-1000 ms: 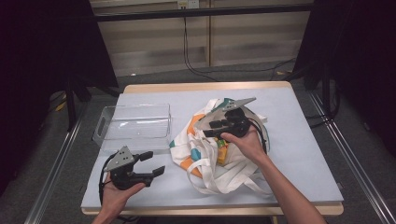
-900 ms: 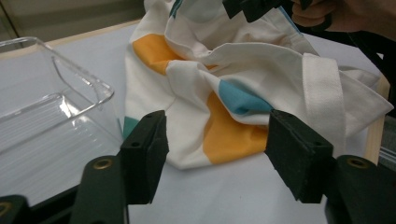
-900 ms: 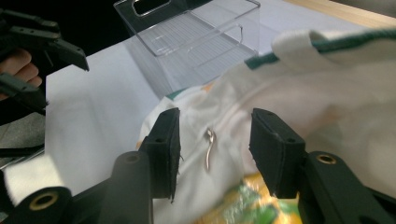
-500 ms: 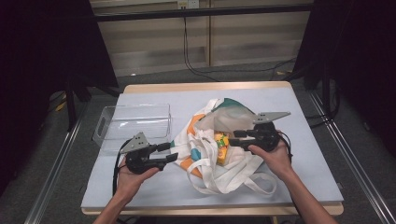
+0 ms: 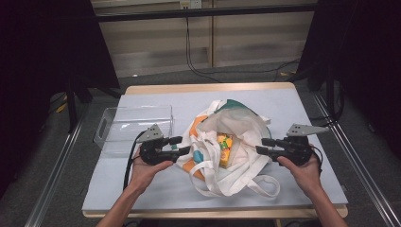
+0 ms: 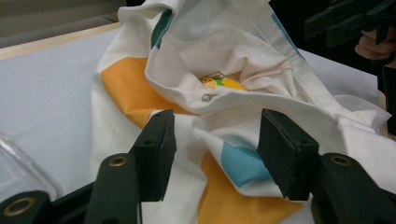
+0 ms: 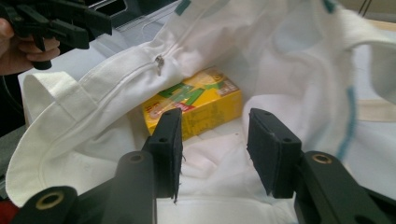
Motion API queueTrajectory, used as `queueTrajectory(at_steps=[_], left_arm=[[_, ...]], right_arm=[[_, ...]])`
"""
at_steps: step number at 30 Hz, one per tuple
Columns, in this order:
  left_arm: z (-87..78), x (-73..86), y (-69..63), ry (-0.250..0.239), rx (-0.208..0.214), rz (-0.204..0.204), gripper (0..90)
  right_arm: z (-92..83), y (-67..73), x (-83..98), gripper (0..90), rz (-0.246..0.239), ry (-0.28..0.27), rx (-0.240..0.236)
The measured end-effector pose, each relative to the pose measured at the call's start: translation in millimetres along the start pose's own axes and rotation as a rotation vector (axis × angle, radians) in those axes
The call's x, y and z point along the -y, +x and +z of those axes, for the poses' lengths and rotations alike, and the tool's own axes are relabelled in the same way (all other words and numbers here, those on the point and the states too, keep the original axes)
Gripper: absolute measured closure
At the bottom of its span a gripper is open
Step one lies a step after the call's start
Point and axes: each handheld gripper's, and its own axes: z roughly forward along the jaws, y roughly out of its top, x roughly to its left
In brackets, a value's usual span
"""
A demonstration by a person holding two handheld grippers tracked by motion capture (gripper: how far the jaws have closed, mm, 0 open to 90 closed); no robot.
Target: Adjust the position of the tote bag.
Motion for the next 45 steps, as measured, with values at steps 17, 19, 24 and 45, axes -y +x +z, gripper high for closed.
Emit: queueTrajectory(at_steps=[17, 19, 24, 45], left_arm=[[42.6, -18.2, 21.9, 0.049, -0.004, -0.072, 59.2], [46.8, -17.3, 24.7, 0.051, 0.003, -0.1, 62.6], [57.9, -16.7, 29.1, 0.067, -0.008, -0.1, 63.1], [81.6, -16.0, 31.1, 0.125, -0.066, -0.153, 36.3]], right_arm=[[-10.7, -23.5, 15.7, 53.5, 0.038, 0.007, 0.122], [-10.4, -26.8, 17.5, 51.7, 0.045, 0.004, 0.131], [-6.9, -31.6, 19.8, 53.3, 0.056, 0.019, 0.138], [10.7, -32.4, 23.0, 87.3, 0.024, 0.086, 0.135]])
